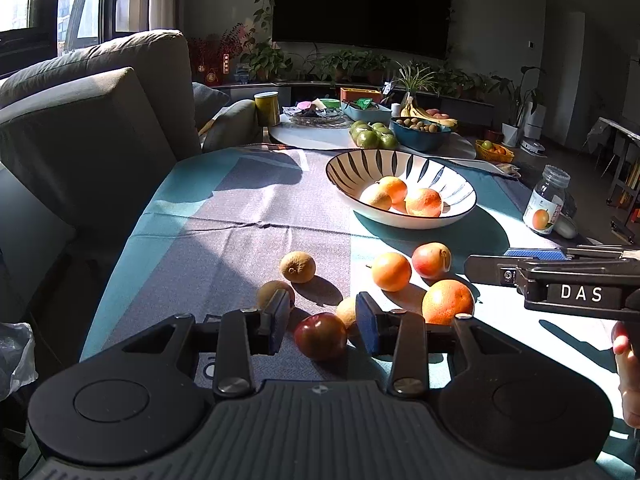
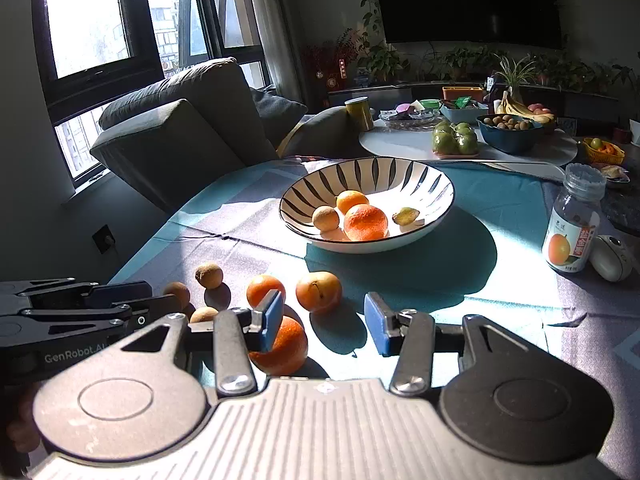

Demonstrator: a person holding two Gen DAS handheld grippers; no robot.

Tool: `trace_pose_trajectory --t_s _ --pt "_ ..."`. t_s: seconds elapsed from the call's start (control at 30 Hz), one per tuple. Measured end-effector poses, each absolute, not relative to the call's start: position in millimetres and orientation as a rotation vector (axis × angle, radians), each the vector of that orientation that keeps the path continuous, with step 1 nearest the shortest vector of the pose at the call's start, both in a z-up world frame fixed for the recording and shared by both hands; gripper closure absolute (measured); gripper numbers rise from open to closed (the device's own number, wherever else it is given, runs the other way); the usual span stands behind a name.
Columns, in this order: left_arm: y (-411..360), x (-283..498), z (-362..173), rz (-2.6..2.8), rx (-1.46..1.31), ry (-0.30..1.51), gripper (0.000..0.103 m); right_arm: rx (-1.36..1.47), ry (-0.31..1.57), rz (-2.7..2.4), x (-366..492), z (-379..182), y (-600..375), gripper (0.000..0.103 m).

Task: Organize fruits
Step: 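Move both open tools back to the remaining fruit, then grasp the red apple with the left tool while the right grasps an orange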

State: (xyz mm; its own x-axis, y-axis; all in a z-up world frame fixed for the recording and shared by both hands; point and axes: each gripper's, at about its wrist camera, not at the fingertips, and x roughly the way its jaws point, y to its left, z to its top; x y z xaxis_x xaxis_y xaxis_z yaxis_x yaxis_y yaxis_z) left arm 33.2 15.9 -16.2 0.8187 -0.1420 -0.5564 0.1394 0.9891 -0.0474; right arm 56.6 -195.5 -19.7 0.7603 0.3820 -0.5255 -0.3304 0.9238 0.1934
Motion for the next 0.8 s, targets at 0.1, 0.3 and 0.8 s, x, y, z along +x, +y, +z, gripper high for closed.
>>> trace_pose_trajectory --t_s 0.1,0.3,0.8 --pt "17.8 31.5 -19.0 -0.146 -0.009 0.602 0.068 0.09 0.593 0.386 53.5 -20.0 -193.3 0.025" --pt "18.8 30.0 -24.6 -0.149 -0.015 0.616 0.068 0.086 0.601 0.386 48.5 -21.8 -190.2 0.025" --pt "18.8 37.8 -34.6 -0.144 -0.029 0.652 0.068 0.065 0.624 0.39 42.7 -25.9 -180.7 0.025"
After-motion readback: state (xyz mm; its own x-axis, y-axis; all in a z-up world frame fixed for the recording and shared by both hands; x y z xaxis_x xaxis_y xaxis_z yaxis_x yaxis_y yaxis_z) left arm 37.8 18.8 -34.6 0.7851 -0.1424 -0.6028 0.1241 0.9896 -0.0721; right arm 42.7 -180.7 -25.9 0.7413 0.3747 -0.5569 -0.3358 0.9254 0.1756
